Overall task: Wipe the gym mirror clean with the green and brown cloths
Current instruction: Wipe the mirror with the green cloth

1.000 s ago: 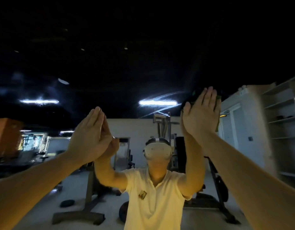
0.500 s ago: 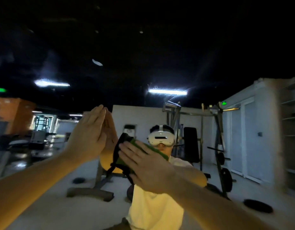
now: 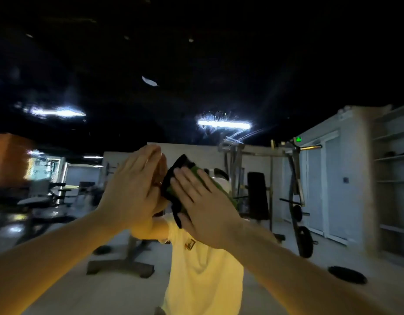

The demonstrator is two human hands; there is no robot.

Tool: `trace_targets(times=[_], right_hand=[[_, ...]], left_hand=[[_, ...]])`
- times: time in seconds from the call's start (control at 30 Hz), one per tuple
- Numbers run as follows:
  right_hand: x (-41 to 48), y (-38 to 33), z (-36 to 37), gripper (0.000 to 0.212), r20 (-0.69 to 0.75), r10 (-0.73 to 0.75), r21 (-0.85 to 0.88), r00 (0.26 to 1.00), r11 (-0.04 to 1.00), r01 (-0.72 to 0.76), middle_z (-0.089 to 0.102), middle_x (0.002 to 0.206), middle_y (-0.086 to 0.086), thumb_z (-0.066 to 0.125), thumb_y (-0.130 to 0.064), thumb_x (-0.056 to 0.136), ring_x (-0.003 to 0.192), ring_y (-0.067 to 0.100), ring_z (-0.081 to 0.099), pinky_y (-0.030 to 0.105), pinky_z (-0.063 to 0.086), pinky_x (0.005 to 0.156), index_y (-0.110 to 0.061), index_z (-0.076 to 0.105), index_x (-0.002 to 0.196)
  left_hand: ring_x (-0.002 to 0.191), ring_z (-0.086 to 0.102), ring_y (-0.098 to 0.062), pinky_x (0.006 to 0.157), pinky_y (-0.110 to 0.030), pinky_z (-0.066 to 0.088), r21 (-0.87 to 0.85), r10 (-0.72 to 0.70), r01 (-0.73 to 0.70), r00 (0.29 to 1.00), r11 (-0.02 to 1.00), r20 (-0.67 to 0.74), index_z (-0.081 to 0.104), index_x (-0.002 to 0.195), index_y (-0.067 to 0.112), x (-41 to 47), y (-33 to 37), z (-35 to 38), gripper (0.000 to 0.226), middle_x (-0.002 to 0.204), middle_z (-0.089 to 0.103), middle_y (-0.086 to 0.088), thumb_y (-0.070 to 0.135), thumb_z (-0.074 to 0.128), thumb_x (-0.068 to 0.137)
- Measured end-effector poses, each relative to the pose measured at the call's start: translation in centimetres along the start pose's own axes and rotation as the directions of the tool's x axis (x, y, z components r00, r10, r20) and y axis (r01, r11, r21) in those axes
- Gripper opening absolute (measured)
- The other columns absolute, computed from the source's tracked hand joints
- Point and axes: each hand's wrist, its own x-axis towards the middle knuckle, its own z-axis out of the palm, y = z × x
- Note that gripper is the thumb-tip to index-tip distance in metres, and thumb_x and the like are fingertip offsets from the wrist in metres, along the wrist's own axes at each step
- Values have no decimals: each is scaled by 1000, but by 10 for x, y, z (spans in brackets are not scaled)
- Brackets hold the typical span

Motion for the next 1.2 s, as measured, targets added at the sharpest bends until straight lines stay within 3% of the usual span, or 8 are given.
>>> trace_targets(times=[0.07,0.13,0.23,0.37,0.53,0.67,0.9,1.2], right_hand=[[-2,28,-4,74,-7,-63,0,998,998,63,12,171,11,37,-50,103,159,27,2,46,1,129,-13,14,164],[7,75,-14,78,-50,206,41,977,978,-204,15,171,9,49,-47,100,159,26,6,43,4,128,-16,17,163],[22,160,-33,77,-111,677,-2,727,732,-682,7,171,17,18,-54,103,159,30,5,49,8,129,-7,7,163],[58,160,-39,81,-104,867,48,487,493,-869,14,168,27,3,-50,101,157,39,10,54,10,127,3,14,161],[115,35,-28,69,-68,405,-7,912,913,-407,-3,171,20,12,-47,108,159,32,-6,51,-4,128,-6,3,163],[104,101,-32,69,-74,276,-49,958,959,-280,-2,172,9,23,-50,108,159,23,-5,43,-8,127,-16,4,165],[96,206,-47,75,-146,915,99,377,393,-914,14,168,26,14,-45,103,157,38,12,54,9,127,3,13,161],[177,111,-47,70,-89,217,-44,972,974,-221,3,173,11,21,-50,108,160,23,-1,42,-4,129,-13,7,165]], left_hand=[[151,32,-36,119,-60,35,24,32,-31,999,999,-38,36,156,-1,9,-4,5,76,165,32,-20,39,29,93],[156,21,-31,124,-55,27,63,50,-47,998,997,-48,26,160,1,15,-7,13,73,169,21,-17,41,26,100],[159,13,-28,127,-44,15,131,69,-63,997,989,-44,21,162,1,16,-7,22,74,171,15,-15,49,20,105],[145,39,-31,121,-44,22,113,58,-45,991,993,-117,44,152,2,27,-7,10,70,158,42,-17,43,30,98],[140,43,-36,120,-51,31,58,7,7,972,998,-235,49,145,-5,60,-15,2,66,150,48,-24,32,31,94],[149,35,-33,124,-50,27,123,15,9,982,992,-189,45,151,0,72,-29,2,70,159,42,-19,40,28,96],[157,22,-26,126,-45,23,217,42,-11,989,976,-139,32,159,6,73,-41,8,86,169,25,-12,64,24,96],[157,19,-25,125,-39,13,266,126,-88,984,960,-129,30,160,7,69,-51,7,83,169,22,-12,65,25,100]])
